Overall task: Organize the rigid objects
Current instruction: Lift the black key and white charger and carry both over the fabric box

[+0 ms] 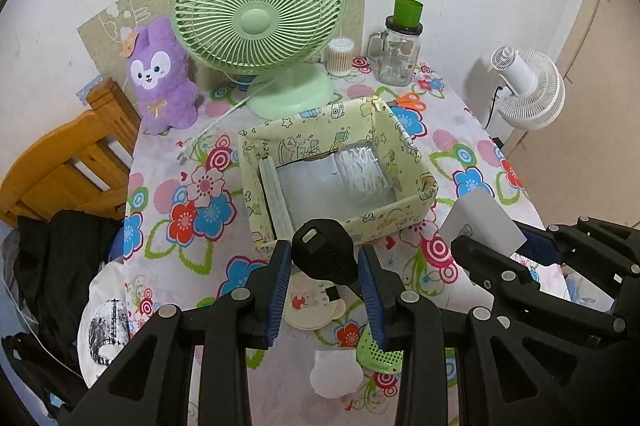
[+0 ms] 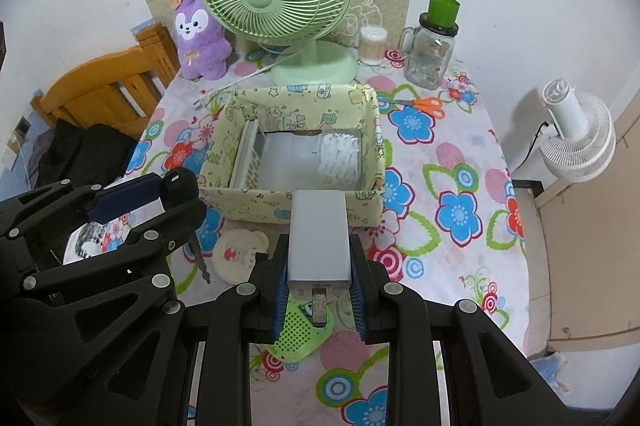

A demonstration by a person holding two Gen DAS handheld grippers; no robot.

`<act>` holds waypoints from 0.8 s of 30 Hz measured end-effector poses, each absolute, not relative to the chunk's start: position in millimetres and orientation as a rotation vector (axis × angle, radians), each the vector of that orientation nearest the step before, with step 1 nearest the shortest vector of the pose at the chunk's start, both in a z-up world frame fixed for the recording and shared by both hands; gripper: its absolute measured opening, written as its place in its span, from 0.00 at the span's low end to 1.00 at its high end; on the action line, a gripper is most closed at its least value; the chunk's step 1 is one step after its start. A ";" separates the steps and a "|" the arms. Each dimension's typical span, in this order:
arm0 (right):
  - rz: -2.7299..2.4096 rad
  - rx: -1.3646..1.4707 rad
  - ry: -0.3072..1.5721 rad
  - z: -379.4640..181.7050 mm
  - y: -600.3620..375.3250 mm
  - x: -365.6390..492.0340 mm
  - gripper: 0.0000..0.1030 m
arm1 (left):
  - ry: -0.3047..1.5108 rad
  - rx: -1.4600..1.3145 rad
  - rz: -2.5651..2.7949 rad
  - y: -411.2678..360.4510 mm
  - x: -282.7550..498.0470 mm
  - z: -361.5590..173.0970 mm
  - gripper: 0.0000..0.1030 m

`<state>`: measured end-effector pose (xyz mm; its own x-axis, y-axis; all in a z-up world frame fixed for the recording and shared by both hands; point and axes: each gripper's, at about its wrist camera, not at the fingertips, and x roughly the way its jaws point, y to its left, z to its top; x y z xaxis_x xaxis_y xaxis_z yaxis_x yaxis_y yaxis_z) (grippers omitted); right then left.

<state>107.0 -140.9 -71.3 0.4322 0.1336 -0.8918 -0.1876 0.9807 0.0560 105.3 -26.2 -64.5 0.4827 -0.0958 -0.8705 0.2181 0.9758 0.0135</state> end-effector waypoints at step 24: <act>0.236 -0.056 1.138 -81.5 -149.5 165.3 0.28 | 1.070 0.096 -0.169 -31.3 157.5 -74.4 0.33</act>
<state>165.3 -149.5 -81.5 0.3973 0.1572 -0.9041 -0.2146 0.9738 0.0750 157.5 -31.3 -74.4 0.4693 -0.0908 -0.8783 0.1838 0.9829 -0.0033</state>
